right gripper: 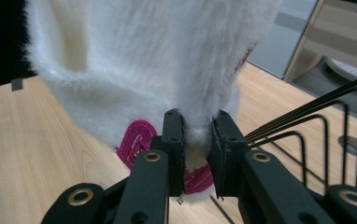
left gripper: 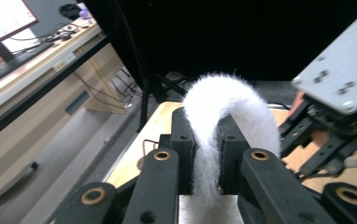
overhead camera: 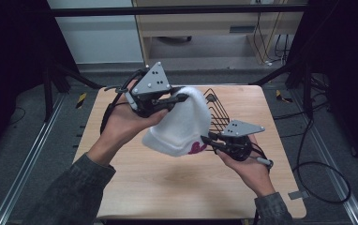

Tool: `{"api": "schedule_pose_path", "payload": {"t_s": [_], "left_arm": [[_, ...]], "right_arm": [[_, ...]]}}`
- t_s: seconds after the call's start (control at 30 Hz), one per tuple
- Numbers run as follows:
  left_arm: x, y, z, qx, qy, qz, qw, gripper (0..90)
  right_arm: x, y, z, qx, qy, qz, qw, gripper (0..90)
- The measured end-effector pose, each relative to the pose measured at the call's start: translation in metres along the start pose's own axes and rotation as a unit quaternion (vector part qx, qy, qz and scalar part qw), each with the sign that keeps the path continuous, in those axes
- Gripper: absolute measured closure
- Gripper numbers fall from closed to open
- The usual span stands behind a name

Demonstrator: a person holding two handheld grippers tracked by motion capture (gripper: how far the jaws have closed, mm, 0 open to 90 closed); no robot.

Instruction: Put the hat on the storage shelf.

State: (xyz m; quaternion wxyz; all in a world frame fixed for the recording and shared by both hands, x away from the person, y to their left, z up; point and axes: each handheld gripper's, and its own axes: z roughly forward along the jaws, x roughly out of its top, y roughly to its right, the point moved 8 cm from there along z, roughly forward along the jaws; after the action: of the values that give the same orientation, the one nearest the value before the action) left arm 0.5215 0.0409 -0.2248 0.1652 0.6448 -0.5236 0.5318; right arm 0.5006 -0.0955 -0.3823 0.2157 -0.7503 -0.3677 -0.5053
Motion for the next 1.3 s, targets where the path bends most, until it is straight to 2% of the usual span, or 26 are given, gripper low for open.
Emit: {"api": "schedule_pose_path", "payload": {"t_s": [0.07, 0.1, 0.13, 0.23, 0.27, 0.43, 0.47, 0.5, 0.53, 0.57, 0.67, 1.03, 1.3], "left_arm": [[0.002, -0.012, 0.001, 0.011, -0.004, -0.003, 0.9999, 80.4], [0.002, -0.012, 0.001, 0.011, -0.004, -0.003, 0.9999, 80.4], [0.005, -0.018, 0.004, 0.018, 0.003, -0.011, 0.9998, 80.4], [0.011, -0.027, 0.008, 0.026, 0.014, -0.022, 0.9993, 80.2], [0.011, -0.027, 0.008, 0.026, 0.014, -0.022, 0.9993, 80.2], [0.015, -0.036, 0.016, 0.031, 0.026, -0.040, 0.9984, 80.2], [0.016, -0.040, 0.019, 0.036, 0.029, -0.044, 0.9980, 80.2], [0.016, -0.040, 0.019, 0.036, 0.029, -0.044, 0.9980, 80.2], [0.018, -0.043, 0.021, 0.039, 0.036, -0.052, 0.9973, 80.2], [0.018, -0.043, 0.021, 0.039, 0.036, -0.052, 0.9973, 80.2], [0.019, -0.047, 0.027, 0.043, 0.048, -0.065, 0.9958, 80.2], [0.014, -0.061, 0.051, 0.068, 0.053, -0.058, 0.9946, 80.1], [0.011, -0.071, 0.059, 0.075, 0.060, -0.069, 0.9930, 80.1]], "right_arm": [[0.007, 0.006, -0.007, -0.014, 0.006, 0.000, 0.9999, 78.5], [0.007, 0.006, -0.007, -0.014, 0.006, 0.000, 0.9999, 78.5], [0.013, 0.013, -0.012, -0.027, 0.009, 0.000, 0.9996, 78.9], [0.021, 0.027, -0.018, -0.047, 0.014, 0.004, 0.9988, 79.2], [0.021, 0.027, -0.018, -0.047, 0.014, 0.004, 0.9988, 79.2], [0.033, 0.048, -0.025, -0.063, 0.024, 0.013, 0.9976, 79.7], [0.037, 0.056, -0.028, -0.072, 0.024, 0.015, 0.9971, 79.8], [0.037, 0.056, -0.028, -0.072, 0.024, 0.015, 0.9971, 79.8], [0.041, 0.063, -0.031, -0.079, 0.027, 0.017, 0.9964, 79.9], [0.041, 0.063, -0.031, -0.079, 0.027, 0.017, 0.9964, 79.9], [0.045, 0.078, -0.035, -0.092, 0.030, 0.021, 0.9951, 80.1], [0.049, 0.105, -0.027, -0.114, 0.008, 0.022, 0.9932, 80.1], [0.054, 0.117, -0.021, -0.127, 0.007, 0.019, 0.9917, 80.1]]}}
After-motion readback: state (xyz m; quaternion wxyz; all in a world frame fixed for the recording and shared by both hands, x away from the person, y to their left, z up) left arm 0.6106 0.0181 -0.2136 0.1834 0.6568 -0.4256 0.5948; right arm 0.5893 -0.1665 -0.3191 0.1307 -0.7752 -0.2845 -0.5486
